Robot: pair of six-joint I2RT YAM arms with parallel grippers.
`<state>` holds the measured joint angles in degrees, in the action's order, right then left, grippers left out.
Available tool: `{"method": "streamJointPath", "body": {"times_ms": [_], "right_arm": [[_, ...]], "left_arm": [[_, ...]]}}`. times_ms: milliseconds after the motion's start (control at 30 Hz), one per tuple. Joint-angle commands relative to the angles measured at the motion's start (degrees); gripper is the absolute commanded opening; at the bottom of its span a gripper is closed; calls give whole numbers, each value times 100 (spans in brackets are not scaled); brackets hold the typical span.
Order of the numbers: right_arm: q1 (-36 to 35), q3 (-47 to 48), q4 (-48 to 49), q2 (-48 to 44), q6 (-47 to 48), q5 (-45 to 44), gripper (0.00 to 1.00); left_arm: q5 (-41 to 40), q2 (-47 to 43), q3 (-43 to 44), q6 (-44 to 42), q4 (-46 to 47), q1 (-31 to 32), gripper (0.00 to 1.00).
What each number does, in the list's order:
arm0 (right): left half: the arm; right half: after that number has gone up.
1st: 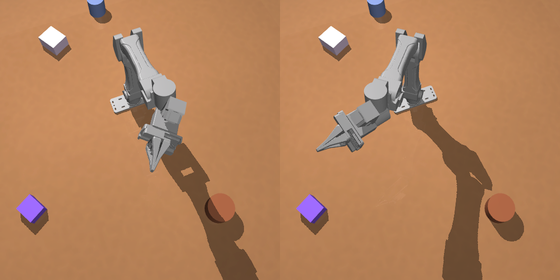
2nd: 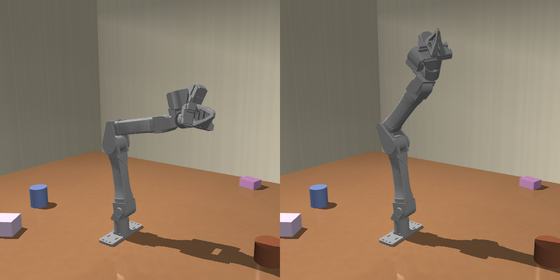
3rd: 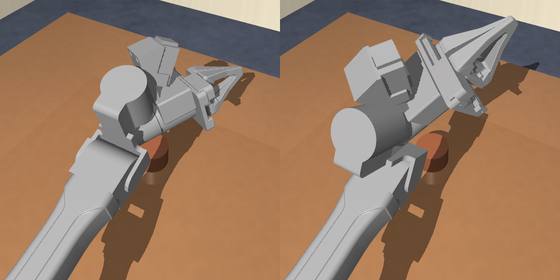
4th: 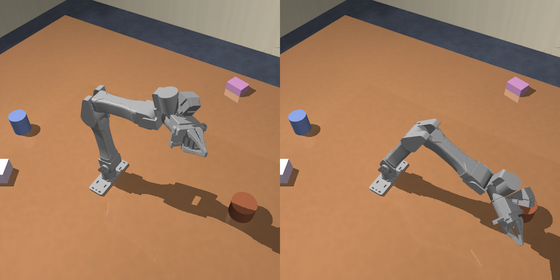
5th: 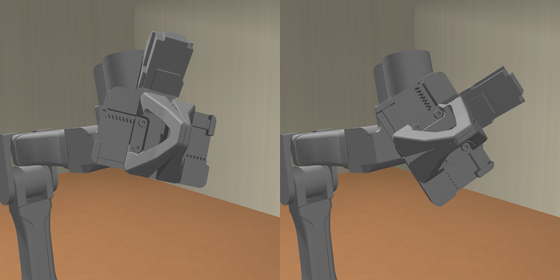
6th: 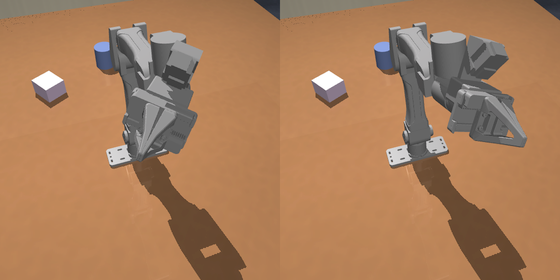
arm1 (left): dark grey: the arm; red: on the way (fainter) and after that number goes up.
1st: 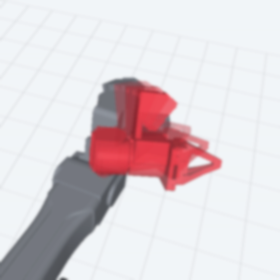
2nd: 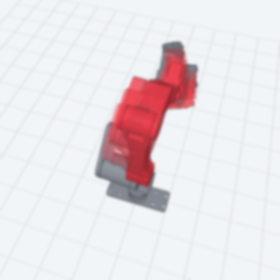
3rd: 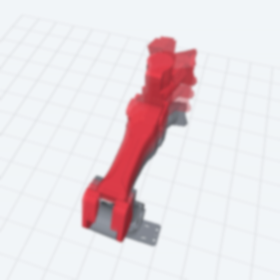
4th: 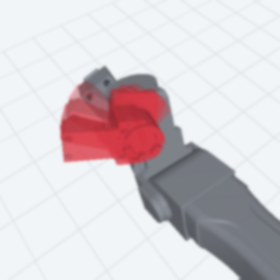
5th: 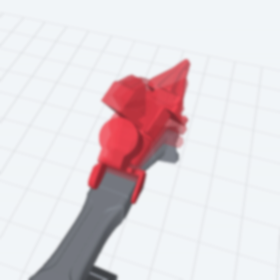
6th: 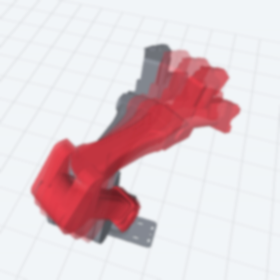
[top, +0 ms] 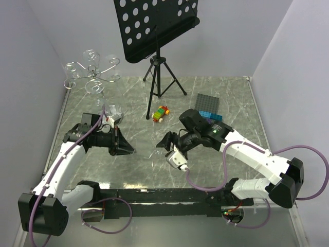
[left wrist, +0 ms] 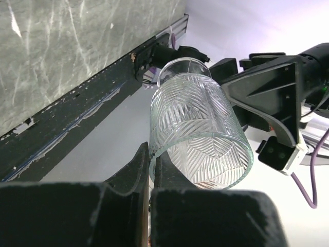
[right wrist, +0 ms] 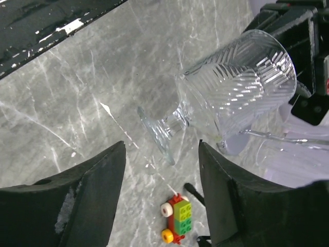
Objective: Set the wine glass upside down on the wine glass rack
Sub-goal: Turn the wine glass upside down at the wine rack.
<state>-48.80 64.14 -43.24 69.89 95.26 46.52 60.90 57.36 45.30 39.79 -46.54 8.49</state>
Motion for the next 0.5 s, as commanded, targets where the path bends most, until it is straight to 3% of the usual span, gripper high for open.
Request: {"method": "streamJointPath", "body": {"times_ms": [0, 133, 467], "right_arm": [[-78, -103, 106, -54, 423, 155, 58], [-86, -86, 70, -54, 414, 129, 31], [-86, -235, 71, -133, 659, 138, 29]], "left_arm": [[633, 29, 76, 187, 453, 117, 1], [695, 82, 67, 257, 585, 179, 1], [800, 231, 155, 336, 761, 302, 1]]}}
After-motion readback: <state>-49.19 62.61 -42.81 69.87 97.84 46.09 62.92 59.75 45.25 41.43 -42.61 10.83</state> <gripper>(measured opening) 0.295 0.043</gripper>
